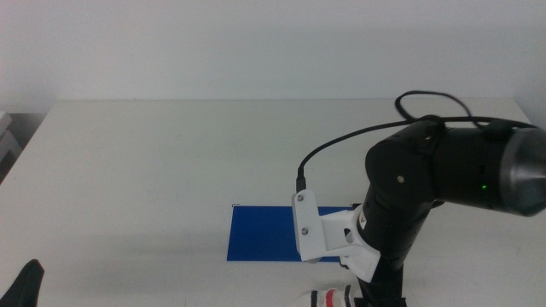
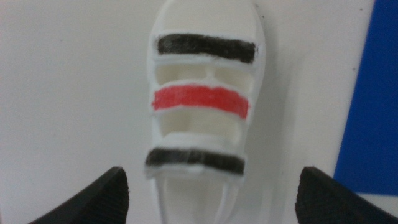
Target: Use one arm to grab the shoe from the table and place it on the mat.
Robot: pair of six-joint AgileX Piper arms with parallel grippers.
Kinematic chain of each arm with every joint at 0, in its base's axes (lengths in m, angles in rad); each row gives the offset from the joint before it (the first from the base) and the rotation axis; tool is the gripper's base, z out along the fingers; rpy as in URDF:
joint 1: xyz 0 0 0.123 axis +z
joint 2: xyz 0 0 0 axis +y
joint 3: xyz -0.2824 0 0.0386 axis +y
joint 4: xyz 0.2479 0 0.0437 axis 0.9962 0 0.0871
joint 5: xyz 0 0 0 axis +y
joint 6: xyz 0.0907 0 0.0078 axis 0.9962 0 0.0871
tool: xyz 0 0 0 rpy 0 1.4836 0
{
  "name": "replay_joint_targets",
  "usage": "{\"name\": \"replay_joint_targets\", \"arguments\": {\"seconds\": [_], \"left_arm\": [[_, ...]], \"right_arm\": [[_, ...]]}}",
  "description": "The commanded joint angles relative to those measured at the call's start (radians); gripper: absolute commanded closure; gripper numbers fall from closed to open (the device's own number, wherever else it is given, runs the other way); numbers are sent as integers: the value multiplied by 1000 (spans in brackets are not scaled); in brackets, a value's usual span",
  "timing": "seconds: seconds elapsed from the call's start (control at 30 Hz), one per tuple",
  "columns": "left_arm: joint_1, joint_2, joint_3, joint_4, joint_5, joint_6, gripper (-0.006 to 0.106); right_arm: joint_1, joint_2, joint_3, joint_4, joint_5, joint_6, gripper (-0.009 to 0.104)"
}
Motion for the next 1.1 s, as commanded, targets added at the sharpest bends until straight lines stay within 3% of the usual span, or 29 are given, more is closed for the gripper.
{"name": "replay_joint_targets", "arguments": {"seconds": [0.0,0.23,0.5,0.53,0.57,0.73,0.77,0.8,1.07], "left_arm": [[-4,-12,7,-10,-82,-5,7],[-4,-12,7,-10,-82,-5,7],[-4,-12,7,-10,-82,-5,7],[-4,-12,7,-10,-82,-5,7],[-4,-12,7,-10,-82,-5,7],[-4,-12,7,-10,-82,-5,7],[-4,-12,7,-10,-82,-5,7],[-4,-12,7,-10,-82,-5,7],[-4,-12,7,-10,-82,-5,7]], "right_arm": [[1,-25,-20,-1,-21,-12,3],[1,30,-20,3,-26,-11,5],[1,58,-20,10,-38,-10,19],[1,59,-20,10,-38,-10,23],[1,59,-20,10,-38,-10,36],[1,58,-21,7,-26,-10,73],[1,58,-23,8,-5,-10,88],[1,57,-27,7,13,-9,97],[17,2,-101,0,77,90,99]]}}
